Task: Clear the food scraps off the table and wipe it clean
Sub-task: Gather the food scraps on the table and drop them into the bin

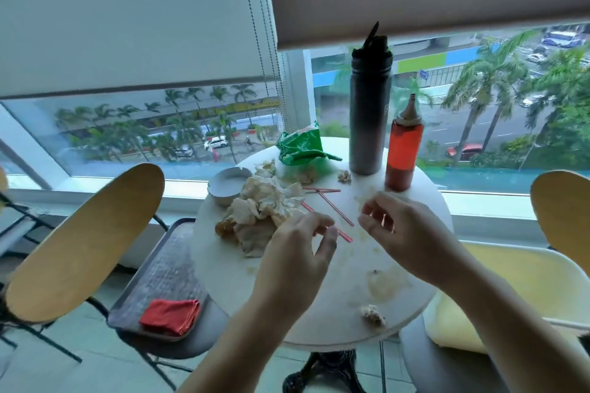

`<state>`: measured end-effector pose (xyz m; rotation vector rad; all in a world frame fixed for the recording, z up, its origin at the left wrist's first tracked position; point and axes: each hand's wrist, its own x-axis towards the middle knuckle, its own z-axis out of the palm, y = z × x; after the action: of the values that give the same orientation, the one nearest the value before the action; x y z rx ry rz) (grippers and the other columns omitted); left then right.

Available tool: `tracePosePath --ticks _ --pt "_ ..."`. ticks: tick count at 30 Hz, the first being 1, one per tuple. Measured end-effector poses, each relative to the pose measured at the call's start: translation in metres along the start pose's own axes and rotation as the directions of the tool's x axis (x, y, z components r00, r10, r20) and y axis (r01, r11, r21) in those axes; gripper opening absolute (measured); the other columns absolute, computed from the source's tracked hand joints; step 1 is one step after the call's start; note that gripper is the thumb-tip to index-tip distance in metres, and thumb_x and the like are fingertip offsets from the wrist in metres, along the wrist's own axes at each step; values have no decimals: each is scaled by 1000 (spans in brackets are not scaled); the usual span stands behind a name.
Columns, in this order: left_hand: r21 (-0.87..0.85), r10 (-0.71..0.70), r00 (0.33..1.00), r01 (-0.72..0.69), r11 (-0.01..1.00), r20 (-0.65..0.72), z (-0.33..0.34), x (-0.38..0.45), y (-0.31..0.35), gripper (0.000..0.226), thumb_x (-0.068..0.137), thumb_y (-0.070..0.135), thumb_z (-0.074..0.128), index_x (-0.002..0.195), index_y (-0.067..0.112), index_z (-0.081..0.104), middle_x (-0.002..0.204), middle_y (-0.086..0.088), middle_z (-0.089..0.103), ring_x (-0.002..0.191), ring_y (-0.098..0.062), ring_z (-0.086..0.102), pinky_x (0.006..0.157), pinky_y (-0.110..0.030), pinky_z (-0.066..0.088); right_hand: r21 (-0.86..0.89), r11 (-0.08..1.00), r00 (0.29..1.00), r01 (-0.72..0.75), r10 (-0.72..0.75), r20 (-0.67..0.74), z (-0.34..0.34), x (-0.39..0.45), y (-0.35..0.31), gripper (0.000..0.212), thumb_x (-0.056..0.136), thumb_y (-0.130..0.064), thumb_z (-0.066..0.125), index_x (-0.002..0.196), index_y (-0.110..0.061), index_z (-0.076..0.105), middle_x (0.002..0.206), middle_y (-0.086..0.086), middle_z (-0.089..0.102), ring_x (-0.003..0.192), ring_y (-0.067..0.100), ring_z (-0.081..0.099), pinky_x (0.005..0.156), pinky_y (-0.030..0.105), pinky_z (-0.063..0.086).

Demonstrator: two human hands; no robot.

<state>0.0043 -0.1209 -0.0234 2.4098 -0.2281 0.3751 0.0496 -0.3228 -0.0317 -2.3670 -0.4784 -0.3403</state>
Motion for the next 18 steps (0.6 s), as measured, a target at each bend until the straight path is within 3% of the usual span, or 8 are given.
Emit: tracePosePath --ticks 3,6,9,13,18 --pt "15 -18 999 18 1000 -38 -19 0 -26 24 100 41 56 116 28 69 109 13 66 103 -4 61 91 -28 52 10 1000 999 19 -19 34 19 14 -19 10 93 -38 65 99 -31 61 85 -14 60 75 3 59 68 23 49" --pt "45 -46 997 49 998 -62 -37 4 -56 25 98 42 57 116 29 69 111 11 65 102 -8 60 91 -25 51 15 999 996 30 -31 87 38 29 -34 23 90 -42 69 109 -32 61 97 -13 60 84 2 57 75 26 51" --pt "62 -47 995 52 997 -88 -55 9 -84 23 95 36 61 113 25 71 111 9 63 103 -14 60 92 -29 50 -8 999 992 50 -49 120 54 43 -49 34 86 -42 73 115 -31 61 104 -10 60 92 3 56 82 29 51" --pt "48 -52 995 56 997 -80 -76 15 -118 21 96 32 65 115 27 71 110 9 62 104 -12 60 90 -28 50 -31 999 994 31 -27 109 75 55 -68 41 82 -43 76 119 -32 61 107 -11 59 95 4 56 85 32 52" --pt "31 -26 999 27 999 -47 -87 24 -150 27 94 32 67 120 26 69 117 7 58 114 -14 55 95 -23 42 -130 991 993 -40 55 109 97 64 -83 47 88 -50 68 131 -35 55 128 -10 50 115 12 50 90 26 40"
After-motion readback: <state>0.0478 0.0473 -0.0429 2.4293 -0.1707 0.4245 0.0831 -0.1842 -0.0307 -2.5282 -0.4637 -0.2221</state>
